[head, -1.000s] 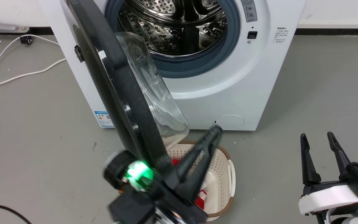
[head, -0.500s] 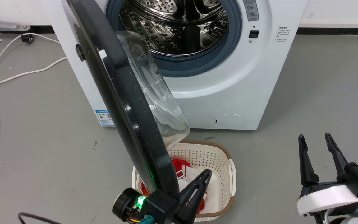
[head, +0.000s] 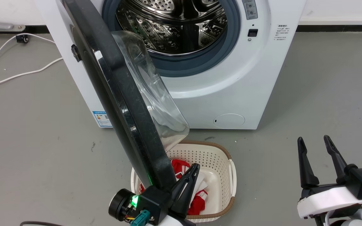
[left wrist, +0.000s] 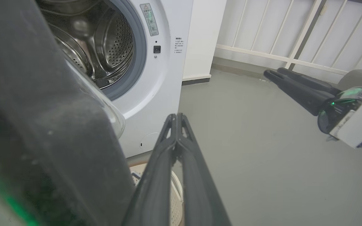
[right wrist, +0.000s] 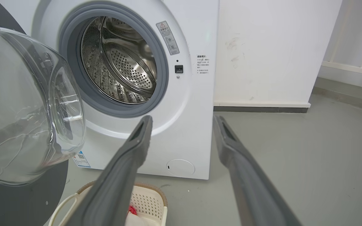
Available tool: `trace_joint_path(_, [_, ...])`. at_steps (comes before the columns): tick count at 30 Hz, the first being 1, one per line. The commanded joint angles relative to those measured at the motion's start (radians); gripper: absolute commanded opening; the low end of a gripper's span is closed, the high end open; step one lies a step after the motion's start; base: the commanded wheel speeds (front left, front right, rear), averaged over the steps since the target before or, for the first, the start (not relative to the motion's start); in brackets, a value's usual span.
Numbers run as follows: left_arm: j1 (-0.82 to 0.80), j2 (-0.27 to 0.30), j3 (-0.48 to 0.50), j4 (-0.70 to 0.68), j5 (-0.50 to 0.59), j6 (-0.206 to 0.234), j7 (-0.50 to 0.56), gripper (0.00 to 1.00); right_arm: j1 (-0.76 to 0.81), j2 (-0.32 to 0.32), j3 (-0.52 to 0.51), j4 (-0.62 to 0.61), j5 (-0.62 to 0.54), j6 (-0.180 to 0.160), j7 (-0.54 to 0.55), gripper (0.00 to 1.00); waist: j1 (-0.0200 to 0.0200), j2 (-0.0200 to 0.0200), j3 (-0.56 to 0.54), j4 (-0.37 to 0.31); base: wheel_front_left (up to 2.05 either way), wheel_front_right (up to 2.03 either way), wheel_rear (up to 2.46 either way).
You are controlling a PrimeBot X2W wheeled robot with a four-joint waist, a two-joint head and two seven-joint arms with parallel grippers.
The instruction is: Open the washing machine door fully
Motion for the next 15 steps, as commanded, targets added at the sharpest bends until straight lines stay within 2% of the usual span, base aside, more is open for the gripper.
trace_joint_path(1, [-0.009,0.001,0.004,0.003,0.003,0.004,-0.007,0.00,-0.011,0.003,0.001,0.001,0.007,-0.001,-0.001,1.00,0.0000,-0.0001,0.000,0.000,0.00,0.00,0.00])
trace_joint_path(9, [-0.003,0.005,0.031,0.010,0.003,0.036,-0.039,0.00,-0.010,0.003,0.000,0.002,0.011,-0.001,-0.002,1.00,0.0000,-0.0001,0.006,0.002,0.00,0.00,0.00])
trace_joint_path(15, [0.000,0.014,0.034,0.005,-0.002,0.042,-0.040,0.00,-0.012,0.003,0.003,0.007,0.013,-0.001,0.002,1.00,0.0000,-0.0001,0.007,0.006,0.00,0.00,0.00])
